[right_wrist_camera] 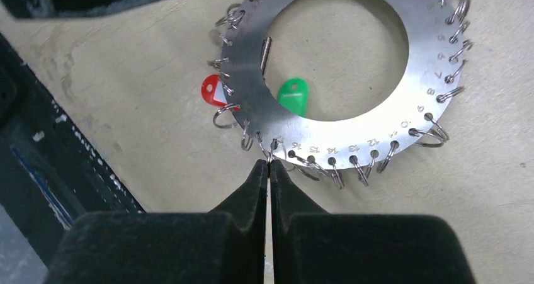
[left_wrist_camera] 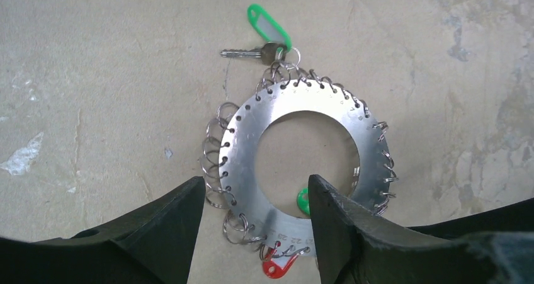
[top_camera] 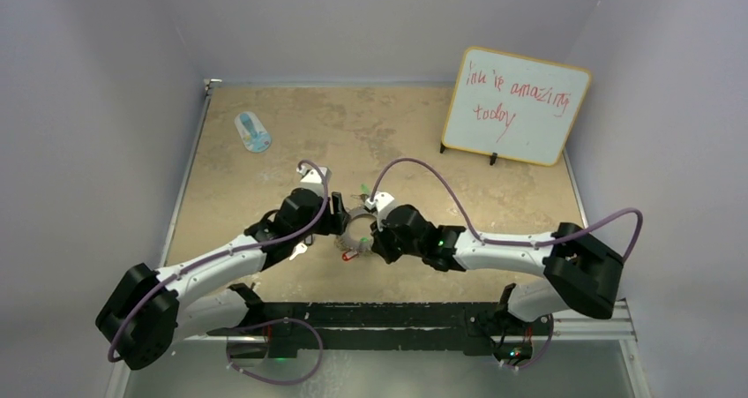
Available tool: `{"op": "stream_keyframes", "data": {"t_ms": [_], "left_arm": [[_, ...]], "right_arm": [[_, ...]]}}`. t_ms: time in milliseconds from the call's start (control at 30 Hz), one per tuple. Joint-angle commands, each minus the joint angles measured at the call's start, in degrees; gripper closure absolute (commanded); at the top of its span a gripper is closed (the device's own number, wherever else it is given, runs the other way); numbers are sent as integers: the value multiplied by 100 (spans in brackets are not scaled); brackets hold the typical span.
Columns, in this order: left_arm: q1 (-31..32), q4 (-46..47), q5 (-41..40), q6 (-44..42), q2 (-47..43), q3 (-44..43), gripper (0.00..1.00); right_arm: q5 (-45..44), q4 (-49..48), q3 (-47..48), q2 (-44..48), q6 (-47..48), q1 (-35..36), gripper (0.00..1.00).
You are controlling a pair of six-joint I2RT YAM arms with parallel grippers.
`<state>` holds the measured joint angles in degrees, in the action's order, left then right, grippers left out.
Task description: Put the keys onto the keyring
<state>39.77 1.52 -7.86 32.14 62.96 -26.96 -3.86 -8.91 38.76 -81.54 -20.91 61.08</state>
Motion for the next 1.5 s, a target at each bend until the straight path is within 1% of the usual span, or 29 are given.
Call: {"op": "stream_keyframes", "data": {"t_ms": [0, 167, 233, 333, 400, 467, 500, 533, 633, 767, 867, 1067, 1167, 1333, 1467], "left_arm": [[18, 524, 301, -350, -360, 114, 41], [15, 794, 703, -744, -713, 156, 41], [15, 995, 956, -995, -892, 218, 41], [19, 1371, 1250, -1253, -1137, 397, 40], [21, 1733, 1516, -1438, -1316, 591, 40], [13, 2334, 1890, -1604, -1480, 867, 40], [20, 2531, 2083, -1688, -1550, 1027, 41], [14, 2961, 2274, -1760, -1610, 1194, 41], [14, 3898, 2694, -1973, -1685, 1658, 47], [18, 5046, 2947, -2236, -1704, 2175, 53], [16, 5699, 3346, -2605, -1633, 2419, 56], [25, 5816, 4048, -3059, -1329, 2286, 59], [29, 5802, 4357, -3184, -1155, 2177, 64], [177, 5660, 4592, -3614, -905, 1999, 66], [436, 5322, 4549, -3964, -761, 1803, 66]], "right_arm": [[376, -846, -414, 679, 1025, -8, 100], [739, -1259, -862, 1483, 1762, -156, 100], [1099, -1429, -1027, 1804, 2039, -307, 100], [1565, -1603, -1221, 2190, 2326, -615, 100], [2049, -1713, -1344, 2383, 2389, -1000, 100], [2555, -1930, -1488, 2554, 2478, -1292, 100], [2739, -2037, -1560, 2631, 2561, -1355, 100], [2880, -2123, -1621, 2695, 2667, -1383, 100], [3263, -2209, -1657, 2783, 2916, -1420, 100], [3708, -2057, -1497, 2585, 3208, -1457, 100], [4094, -2053, -1386, 2436, 3377, -1491, 100], [4405, -2367, -1354, 2241, 3550, -1546, 100], [4600, -2375, -1256, 2156, 3708, -1570, 100], [4899, -2275, -1070, 2098, 3968, -1581, 100], [4951, -2171, -945, 2068, 4048, -1599, 100]]}}
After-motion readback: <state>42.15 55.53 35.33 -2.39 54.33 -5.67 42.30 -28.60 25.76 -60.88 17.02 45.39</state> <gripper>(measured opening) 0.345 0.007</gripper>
